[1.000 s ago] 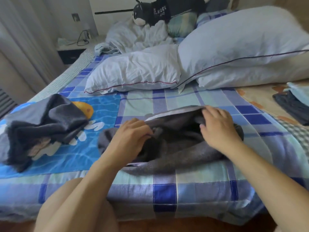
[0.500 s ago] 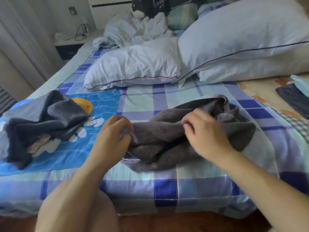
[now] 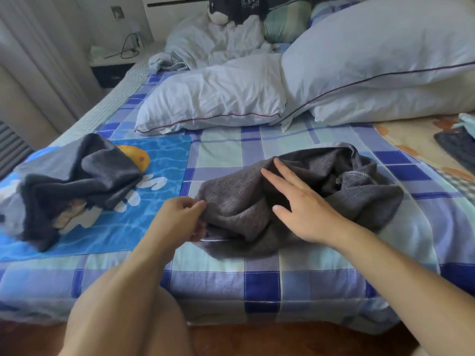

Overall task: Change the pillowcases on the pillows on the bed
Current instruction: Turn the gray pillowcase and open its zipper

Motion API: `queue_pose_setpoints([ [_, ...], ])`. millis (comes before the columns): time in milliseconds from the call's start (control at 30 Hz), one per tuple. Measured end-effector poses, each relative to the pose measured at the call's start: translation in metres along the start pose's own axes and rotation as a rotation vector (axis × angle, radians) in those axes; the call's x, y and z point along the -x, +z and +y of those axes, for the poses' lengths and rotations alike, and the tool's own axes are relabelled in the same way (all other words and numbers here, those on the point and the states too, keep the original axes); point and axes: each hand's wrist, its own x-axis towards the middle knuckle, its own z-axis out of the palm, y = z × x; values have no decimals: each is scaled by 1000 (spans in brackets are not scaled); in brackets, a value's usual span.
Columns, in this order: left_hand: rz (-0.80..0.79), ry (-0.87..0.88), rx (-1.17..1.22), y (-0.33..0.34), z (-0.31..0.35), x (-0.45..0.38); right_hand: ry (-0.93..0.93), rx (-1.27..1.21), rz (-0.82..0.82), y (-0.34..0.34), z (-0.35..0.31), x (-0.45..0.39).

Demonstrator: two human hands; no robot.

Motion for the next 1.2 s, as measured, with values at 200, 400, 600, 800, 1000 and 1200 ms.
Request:
queue_pose_setpoints([
  [200, -76, -17, 1170, -12, 19, -2, 9, -69, 55, 7, 0, -2],
  [400, 31, 21, 1203, -21, 10, -9, -10, -158, 221, 23, -12, 2],
  [600, -148, 229, 1177, -2, 22, 2, -56, -162, 209, 52, -61, 27],
  [800, -76, 631, 612, 14, 23, 19, 3, -128, 506, 25, -49, 1],
  [1000, 206, 717, -186, 10, 3, -22, 25, -322, 976, -85, -46, 5],
  [1200, -286, 494, -195, 42, -8, -22, -215, -169, 985, -183, -95, -26],
])
